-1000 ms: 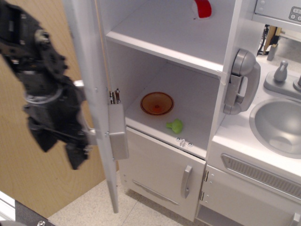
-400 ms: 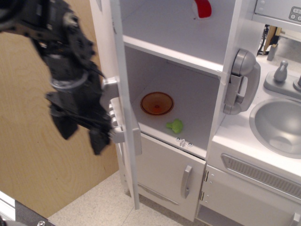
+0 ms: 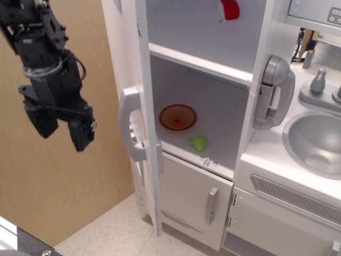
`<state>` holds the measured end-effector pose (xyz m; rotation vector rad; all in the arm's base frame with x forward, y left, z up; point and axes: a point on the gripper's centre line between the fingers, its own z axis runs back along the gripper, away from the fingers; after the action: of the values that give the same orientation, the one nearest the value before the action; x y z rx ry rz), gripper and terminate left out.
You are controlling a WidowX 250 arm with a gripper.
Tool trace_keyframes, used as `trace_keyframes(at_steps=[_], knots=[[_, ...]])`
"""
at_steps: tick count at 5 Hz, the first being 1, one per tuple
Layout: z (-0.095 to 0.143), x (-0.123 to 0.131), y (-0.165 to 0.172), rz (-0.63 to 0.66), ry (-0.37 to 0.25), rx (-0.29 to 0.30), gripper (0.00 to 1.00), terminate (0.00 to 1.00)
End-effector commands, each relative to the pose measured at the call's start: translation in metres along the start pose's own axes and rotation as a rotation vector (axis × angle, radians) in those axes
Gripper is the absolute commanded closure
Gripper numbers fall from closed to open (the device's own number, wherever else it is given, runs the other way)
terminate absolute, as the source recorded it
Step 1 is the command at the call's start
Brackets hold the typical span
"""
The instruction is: Close fridge
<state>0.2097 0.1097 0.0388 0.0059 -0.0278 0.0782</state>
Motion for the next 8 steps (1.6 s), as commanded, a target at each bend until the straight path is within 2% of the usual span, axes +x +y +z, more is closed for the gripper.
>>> trace_keyframes(at_steps=[1, 2, 4, 5, 7, 8], knots=[[0.013, 0.057, 0.018, 0.136, -0.072, 0.03, 0.0, 0.0], [0.015, 0.069, -0.002, 0.105, -0.076, 0.021, 0.0, 0.0], [0.018, 0.088, -0.047, 0.049, -0.085, -0.037, 0.0, 0.0], [0.023, 0.113, -0.06, 0.085, -0.084, -0.059, 0.0, 0.0], [0.029, 0.151, -0.065, 0.143, -0.09, -0.085, 0.0, 0.0], [0.031, 0.158, -0.065, 0.158, -0.091, -0.09, 0.0, 0.0]])
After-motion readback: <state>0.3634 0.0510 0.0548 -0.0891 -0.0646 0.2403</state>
